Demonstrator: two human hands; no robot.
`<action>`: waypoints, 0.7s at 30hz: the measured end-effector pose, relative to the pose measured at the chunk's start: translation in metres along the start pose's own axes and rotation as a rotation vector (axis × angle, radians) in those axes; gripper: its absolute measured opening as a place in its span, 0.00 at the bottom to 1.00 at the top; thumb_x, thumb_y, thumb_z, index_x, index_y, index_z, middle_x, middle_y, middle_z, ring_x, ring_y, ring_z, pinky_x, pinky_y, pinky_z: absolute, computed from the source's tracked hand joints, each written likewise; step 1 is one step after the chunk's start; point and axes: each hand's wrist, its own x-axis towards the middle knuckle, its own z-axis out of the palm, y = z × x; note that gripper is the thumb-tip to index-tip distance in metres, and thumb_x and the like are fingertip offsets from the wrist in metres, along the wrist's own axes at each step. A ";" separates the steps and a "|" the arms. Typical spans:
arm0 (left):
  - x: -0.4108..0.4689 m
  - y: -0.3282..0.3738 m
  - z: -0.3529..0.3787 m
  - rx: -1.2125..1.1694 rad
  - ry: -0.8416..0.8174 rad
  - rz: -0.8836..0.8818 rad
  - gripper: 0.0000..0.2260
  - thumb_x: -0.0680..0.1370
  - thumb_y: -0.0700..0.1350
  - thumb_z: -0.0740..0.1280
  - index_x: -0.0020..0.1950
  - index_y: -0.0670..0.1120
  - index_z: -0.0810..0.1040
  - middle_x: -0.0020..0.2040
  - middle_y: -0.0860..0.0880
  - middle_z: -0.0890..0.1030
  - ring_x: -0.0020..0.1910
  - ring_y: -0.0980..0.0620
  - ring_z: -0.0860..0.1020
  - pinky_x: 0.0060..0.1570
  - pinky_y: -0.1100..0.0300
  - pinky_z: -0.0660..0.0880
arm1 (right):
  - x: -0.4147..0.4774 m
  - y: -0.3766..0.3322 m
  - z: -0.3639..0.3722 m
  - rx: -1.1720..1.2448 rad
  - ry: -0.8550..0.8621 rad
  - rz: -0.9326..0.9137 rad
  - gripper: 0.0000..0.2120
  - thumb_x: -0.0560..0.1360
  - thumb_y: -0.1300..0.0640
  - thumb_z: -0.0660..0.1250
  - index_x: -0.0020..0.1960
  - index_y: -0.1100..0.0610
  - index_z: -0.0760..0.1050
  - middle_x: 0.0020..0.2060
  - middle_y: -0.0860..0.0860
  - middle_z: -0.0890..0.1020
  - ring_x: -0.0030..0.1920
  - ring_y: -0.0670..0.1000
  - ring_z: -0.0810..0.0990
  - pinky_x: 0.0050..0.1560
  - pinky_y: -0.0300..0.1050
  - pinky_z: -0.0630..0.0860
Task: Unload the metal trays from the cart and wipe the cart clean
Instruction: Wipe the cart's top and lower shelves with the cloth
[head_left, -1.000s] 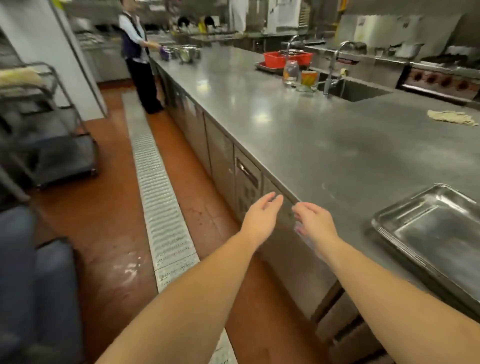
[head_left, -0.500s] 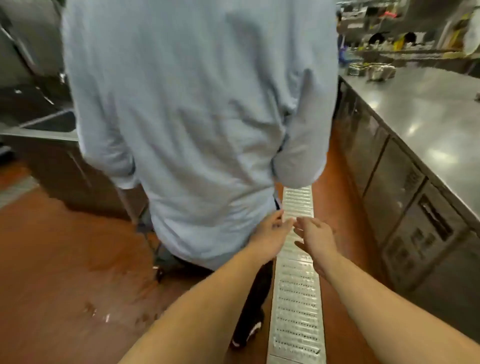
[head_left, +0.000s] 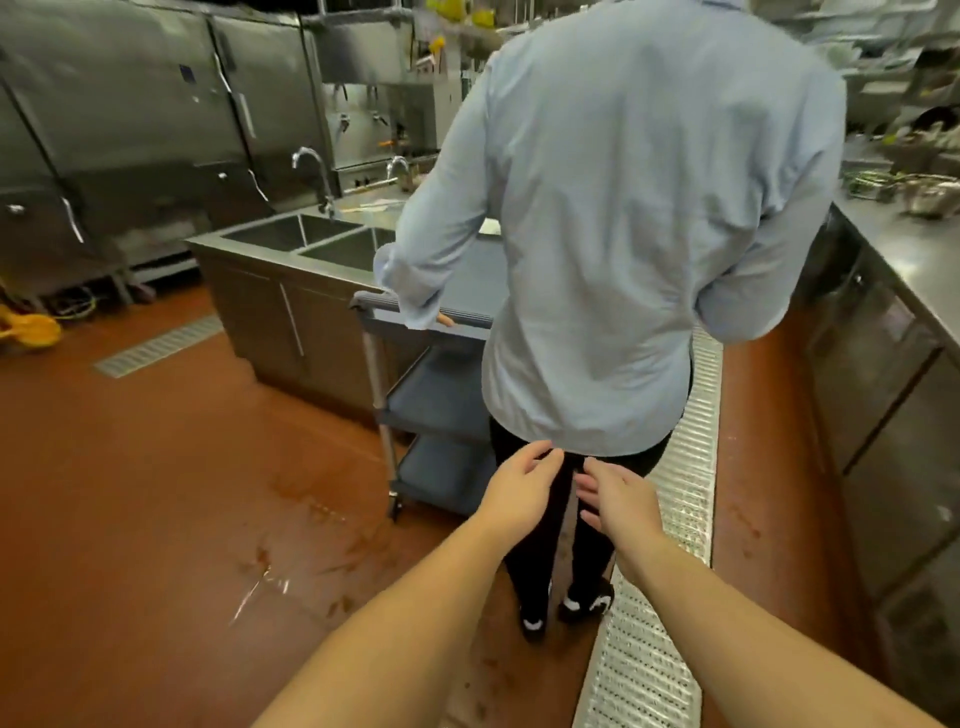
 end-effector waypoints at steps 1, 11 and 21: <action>-0.003 0.002 -0.004 -0.002 0.037 -0.002 0.20 0.79 0.57 0.60 0.70 0.54 0.69 0.64 0.52 0.75 0.60 0.52 0.73 0.64 0.52 0.70 | -0.001 -0.003 0.004 0.004 -0.025 0.001 0.06 0.77 0.52 0.66 0.42 0.50 0.77 0.47 0.51 0.83 0.50 0.50 0.81 0.53 0.51 0.78; -0.007 -0.002 -0.062 -0.045 0.185 0.007 0.18 0.79 0.57 0.60 0.69 0.56 0.70 0.64 0.54 0.75 0.60 0.54 0.73 0.64 0.53 0.70 | -0.018 -0.019 0.062 0.006 -0.177 -0.028 0.07 0.78 0.52 0.64 0.41 0.49 0.76 0.48 0.51 0.82 0.52 0.51 0.79 0.57 0.54 0.76; 0.072 -0.017 -0.154 -0.096 0.183 0.011 0.18 0.80 0.55 0.59 0.70 0.56 0.68 0.68 0.56 0.72 0.65 0.54 0.71 0.66 0.52 0.69 | 0.034 -0.036 0.183 -0.028 -0.158 -0.020 0.04 0.80 0.51 0.62 0.51 0.50 0.75 0.50 0.50 0.80 0.55 0.51 0.78 0.58 0.51 0.75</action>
